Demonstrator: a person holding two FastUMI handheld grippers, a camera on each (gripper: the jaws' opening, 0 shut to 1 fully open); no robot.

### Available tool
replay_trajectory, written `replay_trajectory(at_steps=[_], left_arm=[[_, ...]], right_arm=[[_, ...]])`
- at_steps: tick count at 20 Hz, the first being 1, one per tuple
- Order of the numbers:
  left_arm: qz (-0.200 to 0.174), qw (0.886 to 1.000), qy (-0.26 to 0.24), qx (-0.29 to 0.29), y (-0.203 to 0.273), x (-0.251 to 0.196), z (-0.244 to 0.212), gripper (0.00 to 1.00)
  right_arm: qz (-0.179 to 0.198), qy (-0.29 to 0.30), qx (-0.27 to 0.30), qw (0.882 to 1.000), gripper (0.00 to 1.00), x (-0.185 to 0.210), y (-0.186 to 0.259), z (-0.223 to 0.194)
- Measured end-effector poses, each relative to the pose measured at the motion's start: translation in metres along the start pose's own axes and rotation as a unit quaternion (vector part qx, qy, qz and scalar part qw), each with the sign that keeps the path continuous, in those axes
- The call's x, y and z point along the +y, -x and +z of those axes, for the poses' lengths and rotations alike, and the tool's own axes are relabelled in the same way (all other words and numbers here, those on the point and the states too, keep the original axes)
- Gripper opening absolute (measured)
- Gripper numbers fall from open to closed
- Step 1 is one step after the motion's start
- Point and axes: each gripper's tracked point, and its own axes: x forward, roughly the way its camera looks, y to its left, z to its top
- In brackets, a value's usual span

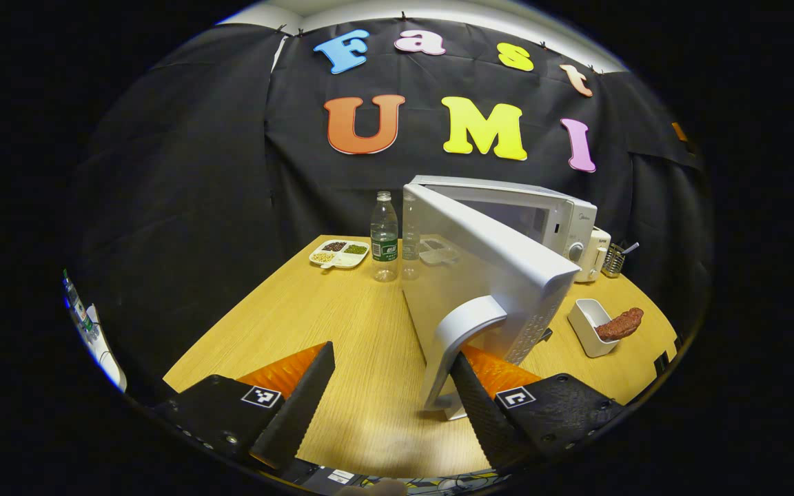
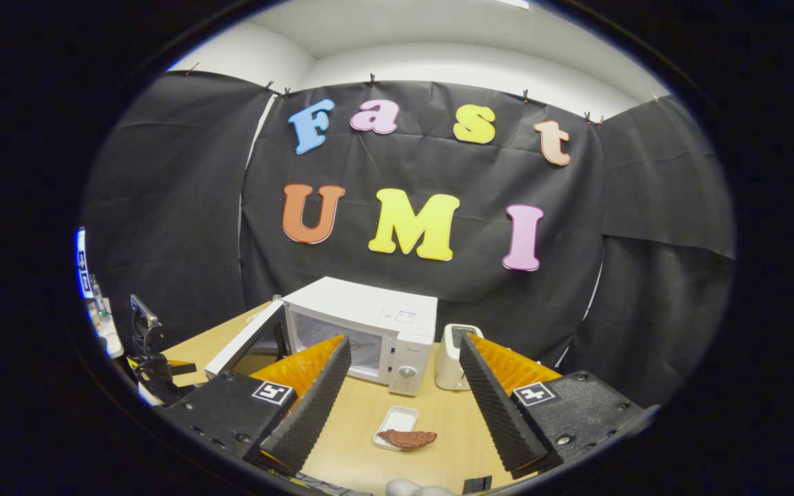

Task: Open the microwave oven with the left hand, put the food in, and close the microwave oven.

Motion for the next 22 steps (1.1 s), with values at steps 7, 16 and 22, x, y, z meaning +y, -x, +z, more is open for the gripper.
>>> replay_trajectory(at_steps=[7,16,22], left_arm=[[0.046,0.998,-0.034,-0.013,0.019,0.043,0.005,0.97],[0.08,0.996,-0.035,-0.024,0.061,0.067,0.019,0.98],[0.043,0.997,-0.029,-0.061,0.098,0.016,0.065,0.97]], right_arm=[[0.004,-0.002,0.006,1.0,1.0,0.002,0.0,-0.009],[0.014,-0.015,0.029,0.999,0.96,-0.003,-0.017,-0.051],[0.009,-0.042,0.083,0.996,1.0,-0.031,-0.026,-0.138]])
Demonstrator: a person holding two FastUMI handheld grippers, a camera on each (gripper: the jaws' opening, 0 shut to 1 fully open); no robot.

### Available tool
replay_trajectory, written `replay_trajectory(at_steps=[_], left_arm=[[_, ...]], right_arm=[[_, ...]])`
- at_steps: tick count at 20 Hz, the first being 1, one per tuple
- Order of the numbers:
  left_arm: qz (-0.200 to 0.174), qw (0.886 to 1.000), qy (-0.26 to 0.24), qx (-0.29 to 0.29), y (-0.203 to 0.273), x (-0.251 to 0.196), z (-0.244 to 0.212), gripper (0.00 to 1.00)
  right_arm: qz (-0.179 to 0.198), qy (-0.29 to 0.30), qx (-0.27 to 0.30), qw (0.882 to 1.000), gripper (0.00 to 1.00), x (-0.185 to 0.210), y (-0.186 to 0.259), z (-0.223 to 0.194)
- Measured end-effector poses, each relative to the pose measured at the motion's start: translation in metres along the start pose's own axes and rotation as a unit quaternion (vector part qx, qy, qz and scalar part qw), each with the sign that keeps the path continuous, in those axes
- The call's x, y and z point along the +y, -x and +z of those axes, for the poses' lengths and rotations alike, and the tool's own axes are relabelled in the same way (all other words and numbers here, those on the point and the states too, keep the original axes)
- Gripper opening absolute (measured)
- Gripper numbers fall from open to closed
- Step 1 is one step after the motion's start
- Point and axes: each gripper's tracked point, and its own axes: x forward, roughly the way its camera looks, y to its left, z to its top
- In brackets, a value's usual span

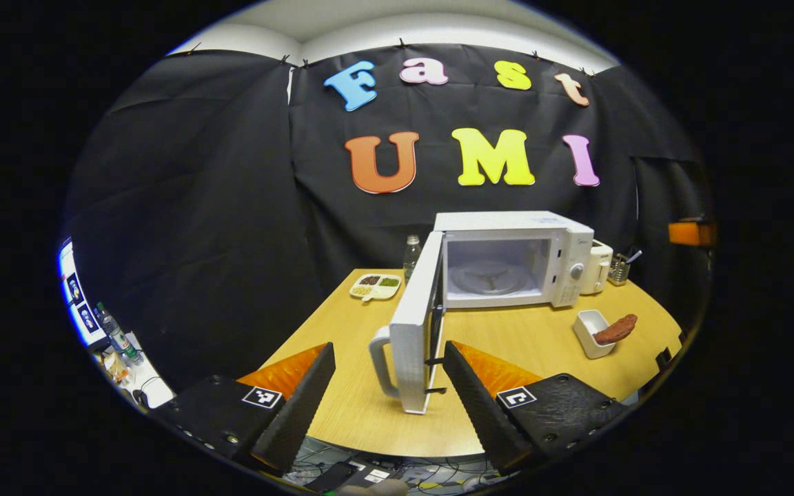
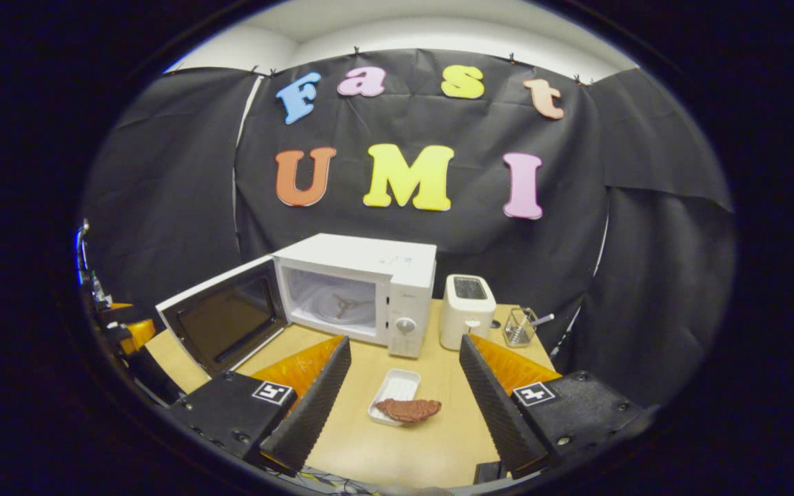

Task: Open the microwave oven with the left hand, put the food in, and close the microwave oven.

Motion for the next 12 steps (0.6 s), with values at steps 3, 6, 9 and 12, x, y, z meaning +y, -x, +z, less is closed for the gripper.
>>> replay_trajectory(at_steps=[3,6,9,12], left_arm=[[-0.028,0.999,0.005,-0.028,0.012,-0.035,0.041,0.97],[-0.054,0.997,0.008,-0.061,0.02,-0.067,0.085,0.97],[-0.078,0.993,0.022,-0.084,0.022,-0.096,0.121,0.97],[-0.08,0.992,0.01,-0.092,0.02,-0.113,0.145,0.97]], right_arm=[[-0.004,-0.031,0.049,0.998,1.0,-0.021,-0.015,-0.061],[0.007,-0.068,0.095,0.993,1.0,-0.03,-0.034,-0.114],[0.033,-0.115,0.135,0.984,0.98,-0.029,-0.06,-0.151],[0.063,-0.154,0.164,0.972,0.97,-0.028,-0.088,-0.18]])
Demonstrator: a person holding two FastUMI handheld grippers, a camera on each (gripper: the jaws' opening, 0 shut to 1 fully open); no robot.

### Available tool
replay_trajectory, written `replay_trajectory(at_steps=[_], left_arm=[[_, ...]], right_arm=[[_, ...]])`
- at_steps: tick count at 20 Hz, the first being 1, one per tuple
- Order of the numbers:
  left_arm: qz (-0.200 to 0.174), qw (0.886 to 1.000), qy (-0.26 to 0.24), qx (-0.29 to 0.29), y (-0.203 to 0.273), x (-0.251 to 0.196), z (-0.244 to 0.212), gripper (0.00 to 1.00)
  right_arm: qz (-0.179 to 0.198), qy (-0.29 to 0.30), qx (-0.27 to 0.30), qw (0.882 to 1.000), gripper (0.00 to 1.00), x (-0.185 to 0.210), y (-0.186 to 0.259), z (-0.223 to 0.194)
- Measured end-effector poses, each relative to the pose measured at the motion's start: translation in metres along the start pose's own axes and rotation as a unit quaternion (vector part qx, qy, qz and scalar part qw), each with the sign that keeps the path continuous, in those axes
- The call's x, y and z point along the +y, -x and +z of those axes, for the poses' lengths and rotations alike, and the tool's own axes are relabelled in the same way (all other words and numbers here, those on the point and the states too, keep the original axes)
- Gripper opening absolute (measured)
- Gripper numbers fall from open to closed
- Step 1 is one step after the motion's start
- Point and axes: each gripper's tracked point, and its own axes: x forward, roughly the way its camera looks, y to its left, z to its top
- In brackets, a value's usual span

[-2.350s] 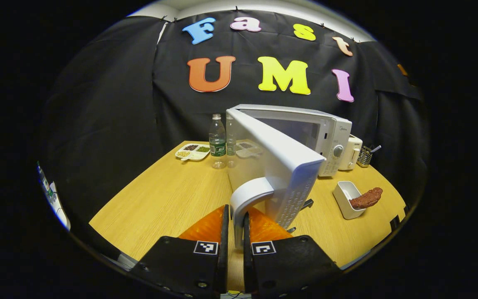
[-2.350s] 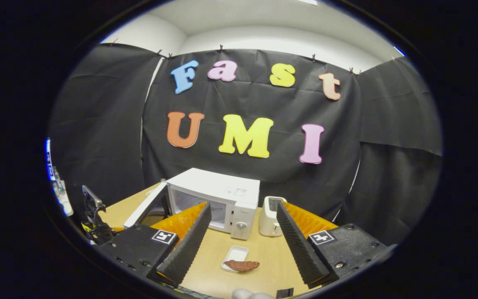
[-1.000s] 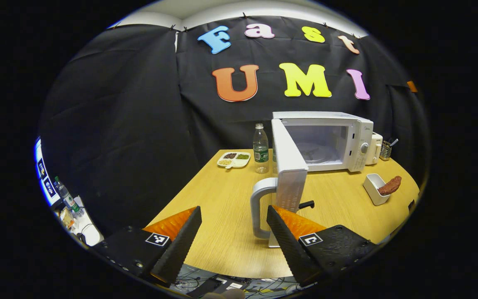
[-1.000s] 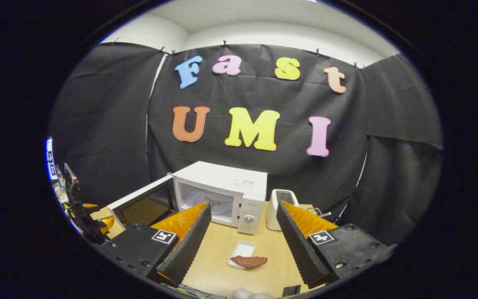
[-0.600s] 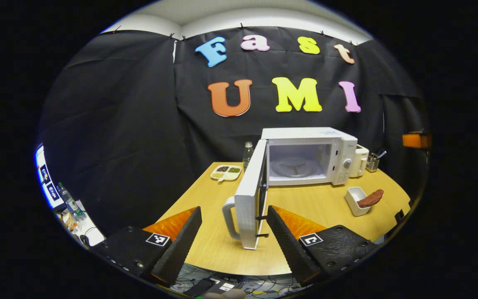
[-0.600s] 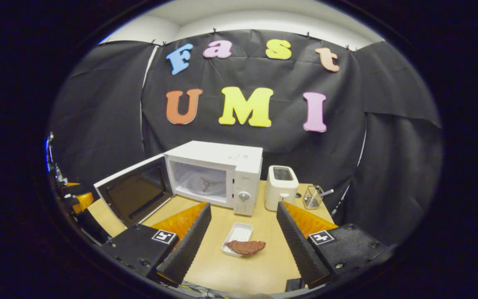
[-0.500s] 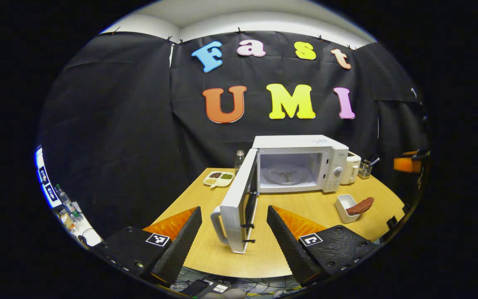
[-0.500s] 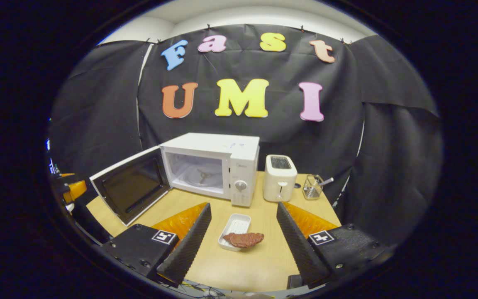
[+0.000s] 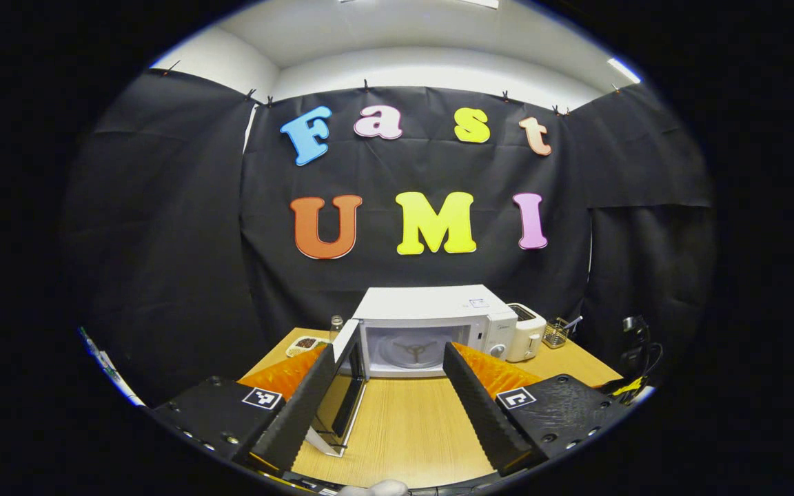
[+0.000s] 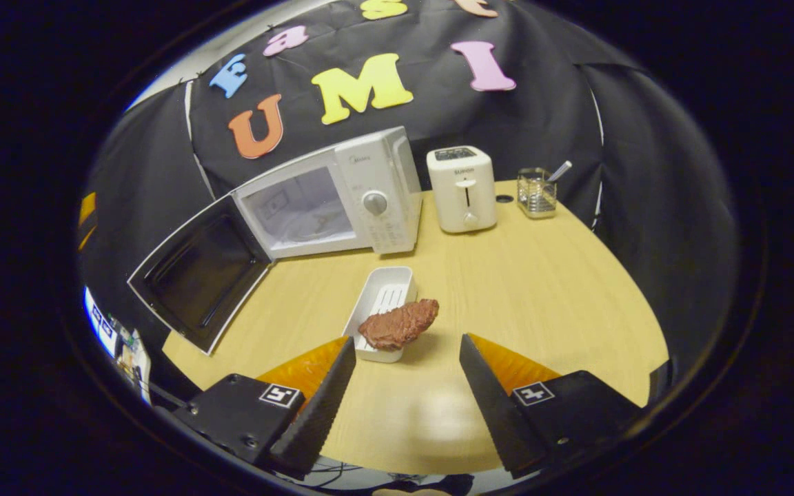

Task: Open the microwave oven with the left hand, put the food in, and close the microwave oven.

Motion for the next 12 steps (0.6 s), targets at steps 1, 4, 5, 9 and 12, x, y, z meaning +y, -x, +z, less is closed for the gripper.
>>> replay_trajectory(at_steps=[1,4,5,9,12], left_arm=[[0.002,1.0,-0.005,-0.002,-0.004,-0.004,0.007,0.97],[0.011,1.0,-0.02,-0.002,-0.015,-0.02,0.021,0.97],[0.012,1.0,-0.018,0.003,-0.02,-0.026,0.021,0.97],[0.033,0.999,-0.002,0.013,-0.029,-0.04,0.028,0.97],[0.059,0.998,0.002,0.025,-0.036,-0.046,0.025,0.97]], right_arm=[[0.012,-0.014,0.008,1.0,0.87,-0.003,-0.011,-0.002],[0.065,-0.058,0.036,0.996,0.94,0.002,-0.042,0.007],[0.081,-0.068,0.043,0.993,0.8,0.004,-0.049,0.009],[0.116,-0.082,0.085,0.986,0.62,0.004,-0.07,0.015],[0.145,-0.086,0.112,0.979,0.36,0.005,-0.071,0.018]])
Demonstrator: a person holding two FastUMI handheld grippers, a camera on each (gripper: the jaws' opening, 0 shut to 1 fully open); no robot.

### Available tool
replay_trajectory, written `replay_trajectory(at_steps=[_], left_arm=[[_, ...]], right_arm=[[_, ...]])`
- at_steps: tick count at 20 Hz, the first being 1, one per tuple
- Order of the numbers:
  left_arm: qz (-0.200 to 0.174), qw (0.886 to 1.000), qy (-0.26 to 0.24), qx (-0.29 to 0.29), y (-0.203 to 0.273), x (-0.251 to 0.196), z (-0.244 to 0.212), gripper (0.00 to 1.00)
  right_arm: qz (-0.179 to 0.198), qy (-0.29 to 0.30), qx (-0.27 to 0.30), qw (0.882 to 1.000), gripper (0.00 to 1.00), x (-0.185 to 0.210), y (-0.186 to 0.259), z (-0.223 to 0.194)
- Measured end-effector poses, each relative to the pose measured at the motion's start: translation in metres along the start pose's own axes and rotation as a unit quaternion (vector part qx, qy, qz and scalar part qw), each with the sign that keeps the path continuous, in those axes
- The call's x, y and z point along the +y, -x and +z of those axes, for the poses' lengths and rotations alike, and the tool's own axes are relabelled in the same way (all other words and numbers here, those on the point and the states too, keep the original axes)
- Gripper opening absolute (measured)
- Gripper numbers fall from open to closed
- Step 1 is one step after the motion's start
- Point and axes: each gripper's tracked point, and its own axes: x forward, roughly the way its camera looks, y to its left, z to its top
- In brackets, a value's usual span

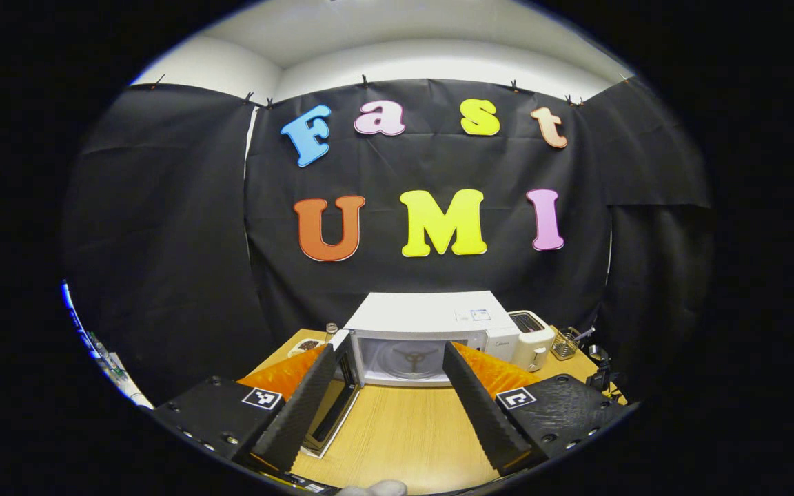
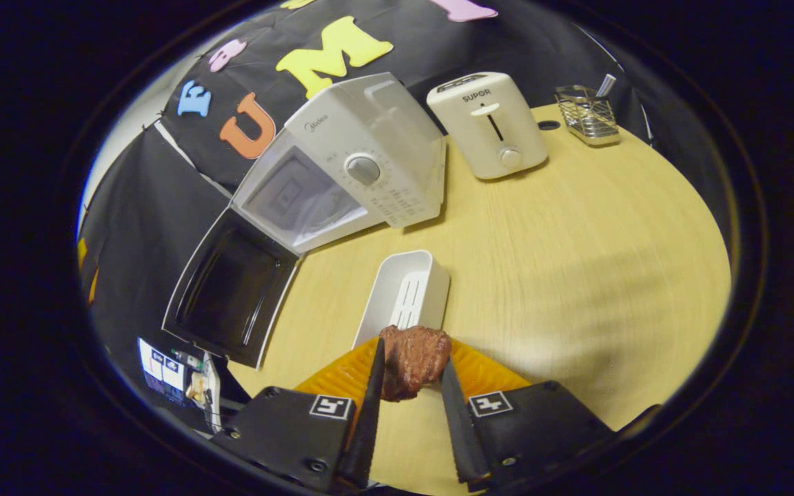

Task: Open the microwave oven with the left hand, put the food in, and close the microwave oven.

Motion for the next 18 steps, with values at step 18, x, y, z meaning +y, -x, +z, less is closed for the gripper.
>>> replay_trajectory(at_steps=[18], left_arm=[[0.03,0.999,-0.021,-0.012,-0.001,0.007,0.002,0.97]], right_arm=[[0.086,0.069,-0.057,0.992,0.14,0.101,0.043,0.1]])
